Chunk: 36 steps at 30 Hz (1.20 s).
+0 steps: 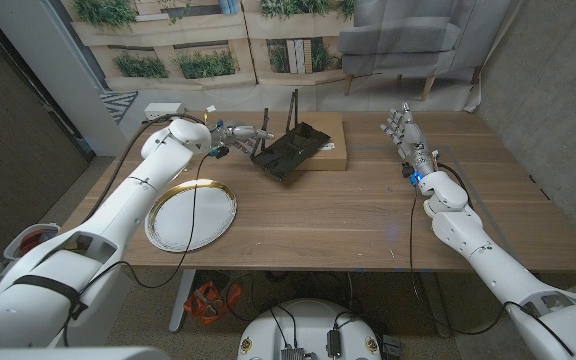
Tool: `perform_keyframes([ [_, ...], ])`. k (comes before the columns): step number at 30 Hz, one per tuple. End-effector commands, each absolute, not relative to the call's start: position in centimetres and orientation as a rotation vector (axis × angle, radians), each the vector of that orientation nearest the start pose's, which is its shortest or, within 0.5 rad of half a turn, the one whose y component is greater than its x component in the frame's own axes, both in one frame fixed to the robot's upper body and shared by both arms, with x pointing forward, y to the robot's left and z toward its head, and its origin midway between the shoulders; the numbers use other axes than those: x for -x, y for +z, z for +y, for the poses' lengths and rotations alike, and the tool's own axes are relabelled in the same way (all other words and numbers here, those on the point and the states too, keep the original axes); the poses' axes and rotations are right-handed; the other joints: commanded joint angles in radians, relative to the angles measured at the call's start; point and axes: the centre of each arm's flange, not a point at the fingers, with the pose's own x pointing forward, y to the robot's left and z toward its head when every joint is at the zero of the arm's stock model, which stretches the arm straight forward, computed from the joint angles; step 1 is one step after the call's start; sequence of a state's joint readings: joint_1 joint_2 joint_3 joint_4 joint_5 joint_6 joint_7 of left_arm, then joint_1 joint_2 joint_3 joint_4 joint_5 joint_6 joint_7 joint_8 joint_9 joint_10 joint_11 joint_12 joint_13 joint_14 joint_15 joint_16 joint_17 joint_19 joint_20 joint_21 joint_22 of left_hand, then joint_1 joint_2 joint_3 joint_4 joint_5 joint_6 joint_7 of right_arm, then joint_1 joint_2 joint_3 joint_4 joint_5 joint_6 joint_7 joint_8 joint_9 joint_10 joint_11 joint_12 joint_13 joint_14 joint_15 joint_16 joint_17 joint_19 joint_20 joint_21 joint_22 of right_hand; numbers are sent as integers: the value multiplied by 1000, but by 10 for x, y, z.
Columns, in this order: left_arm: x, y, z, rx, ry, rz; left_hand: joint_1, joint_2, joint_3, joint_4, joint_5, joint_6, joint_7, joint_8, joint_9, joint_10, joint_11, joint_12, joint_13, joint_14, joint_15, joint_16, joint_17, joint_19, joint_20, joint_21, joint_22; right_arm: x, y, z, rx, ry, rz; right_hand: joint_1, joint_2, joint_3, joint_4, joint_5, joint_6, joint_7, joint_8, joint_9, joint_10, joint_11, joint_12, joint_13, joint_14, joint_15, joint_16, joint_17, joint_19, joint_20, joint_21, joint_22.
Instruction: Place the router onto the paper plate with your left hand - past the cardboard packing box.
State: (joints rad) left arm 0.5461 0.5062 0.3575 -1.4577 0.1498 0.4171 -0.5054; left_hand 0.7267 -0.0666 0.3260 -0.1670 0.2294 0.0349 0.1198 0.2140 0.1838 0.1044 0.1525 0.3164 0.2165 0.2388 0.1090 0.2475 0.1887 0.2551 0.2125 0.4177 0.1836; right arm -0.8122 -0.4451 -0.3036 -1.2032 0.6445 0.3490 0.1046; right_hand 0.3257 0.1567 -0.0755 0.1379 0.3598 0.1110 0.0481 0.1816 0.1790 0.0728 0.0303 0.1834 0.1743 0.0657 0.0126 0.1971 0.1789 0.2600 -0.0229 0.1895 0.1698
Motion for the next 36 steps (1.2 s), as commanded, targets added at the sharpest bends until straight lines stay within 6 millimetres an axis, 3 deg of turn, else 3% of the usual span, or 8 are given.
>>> perform_keyframes([
  [1, -673, 91, 259, -841, -318, -165, 19, 1, 10, 1, 0, -9, 88, -4, 5, -2, 6, -2, 4, 4, 1, -1, 2, 13, 1, -4, 3, -663, -30, -308, -99, 194, -629, -3, -5, 4, 3, 6, 6, 1, 6, 4, 10, -3, 3, 6, 6, 0, 5, 4, 8, -1, 7, 3],
  [11, -679, 87, 258, -820, -361, -147, 54, 6, 13, 0, -6, 8, 88, -1, 6, 21, 2, 2, 6, 30, -5, 2, 1, 31, -2, -4, 3, -664, -28, -309, -99, 195, -632, -4, -5, 5, 3, 6, 7, 1, 6, 4, 11, -5, 3, 6, 7, -1, 5, 4, 8, -1, 7, 3],
  [13, -680, 85, 259, -801, -373, -148, 73, 2, 7, 4, -13, 24, 88, 1, 7, 45, -3, 6, 7, 55, -18, 3, -1, 66, -3, 1, 3, -665, -28, -309, -97, 194, -631, -4, -5, 5, 2, 6, 6, 1, 6, 4, 12, -4, 3, 6, 7, 0, 5, 4, 9, -1, 7, 3],
  [22, -686, 80, 262, -707, -426, -136, 115, -2, -21, 16, -27, 124, 84, 16, 6, 187, -22, 35, 5, 199, -61, 29, -4, 223, -60, 36, 1, -664, -27, -309, -96, 193, -631, -5, -5, 5, 2, 6, 7, 1, 6, 4, 10, -5, 3, 6, 7, 0, 4, 4, 9, -1, 6, 3],
  [36, -688, 77, 263, -650, -459, -124, 117, 9, -42, 30, -33, 228, 92, 37, 8, 283, -32, 49, 2, 303, -82, 55, -2, 302, -90, 53, 2, -661, -28, -311, -96, 186, -636, -5, -6, 6, 1, 6, 6, 1, 6, 3, 11, -5, 2, 6, 7, 0, 4, 4, 9, -1, 6, 3],
])
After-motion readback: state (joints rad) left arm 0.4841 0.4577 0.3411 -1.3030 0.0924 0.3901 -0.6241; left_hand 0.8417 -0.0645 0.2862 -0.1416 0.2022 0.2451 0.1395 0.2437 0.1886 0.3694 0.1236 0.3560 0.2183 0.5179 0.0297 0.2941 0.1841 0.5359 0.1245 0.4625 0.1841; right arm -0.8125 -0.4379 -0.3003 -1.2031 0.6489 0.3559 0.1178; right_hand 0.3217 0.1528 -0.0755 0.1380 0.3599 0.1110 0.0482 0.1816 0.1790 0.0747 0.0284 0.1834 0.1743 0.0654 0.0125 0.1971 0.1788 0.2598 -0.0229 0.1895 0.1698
